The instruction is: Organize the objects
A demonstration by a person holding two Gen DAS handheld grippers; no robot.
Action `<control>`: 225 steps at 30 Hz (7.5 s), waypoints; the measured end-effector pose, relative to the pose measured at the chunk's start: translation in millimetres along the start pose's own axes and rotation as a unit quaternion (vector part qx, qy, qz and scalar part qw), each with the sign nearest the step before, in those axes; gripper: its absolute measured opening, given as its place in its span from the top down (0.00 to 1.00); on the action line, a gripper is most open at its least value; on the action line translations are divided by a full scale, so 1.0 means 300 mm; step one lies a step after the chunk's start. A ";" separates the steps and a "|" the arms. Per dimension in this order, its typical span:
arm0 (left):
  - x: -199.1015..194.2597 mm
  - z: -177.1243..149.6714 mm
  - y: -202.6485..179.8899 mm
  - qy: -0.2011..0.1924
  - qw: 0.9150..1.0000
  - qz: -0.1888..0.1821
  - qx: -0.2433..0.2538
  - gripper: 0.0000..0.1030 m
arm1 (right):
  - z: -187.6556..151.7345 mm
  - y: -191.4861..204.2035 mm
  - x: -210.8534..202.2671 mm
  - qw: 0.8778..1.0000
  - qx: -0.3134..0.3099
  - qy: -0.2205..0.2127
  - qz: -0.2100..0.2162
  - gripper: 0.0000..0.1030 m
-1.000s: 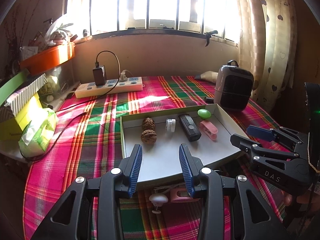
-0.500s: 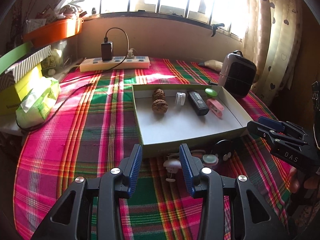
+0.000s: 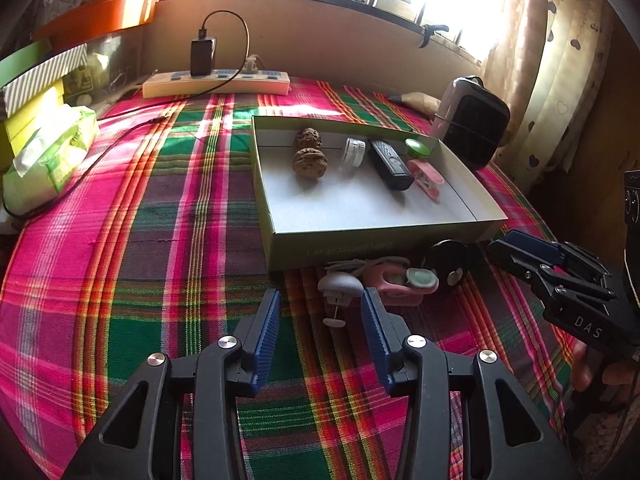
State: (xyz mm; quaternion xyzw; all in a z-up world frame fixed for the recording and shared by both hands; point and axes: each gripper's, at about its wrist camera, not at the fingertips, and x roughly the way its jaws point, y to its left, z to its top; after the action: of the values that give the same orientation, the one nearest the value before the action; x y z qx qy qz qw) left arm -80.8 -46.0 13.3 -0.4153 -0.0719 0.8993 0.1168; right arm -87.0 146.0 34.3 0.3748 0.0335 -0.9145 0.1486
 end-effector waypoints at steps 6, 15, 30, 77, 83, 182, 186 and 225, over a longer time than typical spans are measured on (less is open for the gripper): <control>0.023 0.017 -0.007 0.006 1.000 0.000 0.001 0.61 | -0.006 0.016 0.008 1.000 -0.004 0.004 0.006 0.55; 0.040 0.021 -0.004 0.011 1.000 -0.001 -0.002 0.61 | -0.004 0.025 0.030 1.000 -0.003 0.015 0.020 0.55; 0.046 0.024 0.016 0.012 1.000 -0.004 -0.012 0.61 | 0.011 0.075 0.078 0.997 -0.014 0.030 0.067 0.51; 0.044 0.020 0.017 0.010 1.000 0.003 -0.009 0.61 | 0.011 0.064 0.127 0.996 -0.013 0.048 0.071 0.69; 0.042 0.021 0.015 0.009 1.000 0.009 -0.004 0.63 | 0.012 0.063 0.126 0.996 -0.012 0.047 0.070 0.69; -0.020 0.144 -0.015 -0.036 0.999 0.015 0.019 0.79 | 0.202 0.095 0.079 0.995 -0.039 0.000 0.089 0.69; -0.007 0.156 -0.009 -0.035 0.999 0.016 0.017 0.79 | 0.213 0.101 0.112 0.995 -0.045 0.005 0.089 0.69; 0.149 0.211 -0.015 -0.008 0.999 0.025 0.024 0.79 | 0.302 0.117 0.339 0.992 -0.059 0.050 0.098 0.69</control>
State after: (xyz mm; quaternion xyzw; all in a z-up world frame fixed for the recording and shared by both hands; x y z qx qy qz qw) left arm -156.5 -31.7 22.5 -0.4073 -0.0409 0.9065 0.1036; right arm -206.5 71.7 30.2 0.4122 0.0583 -0.8719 0.2578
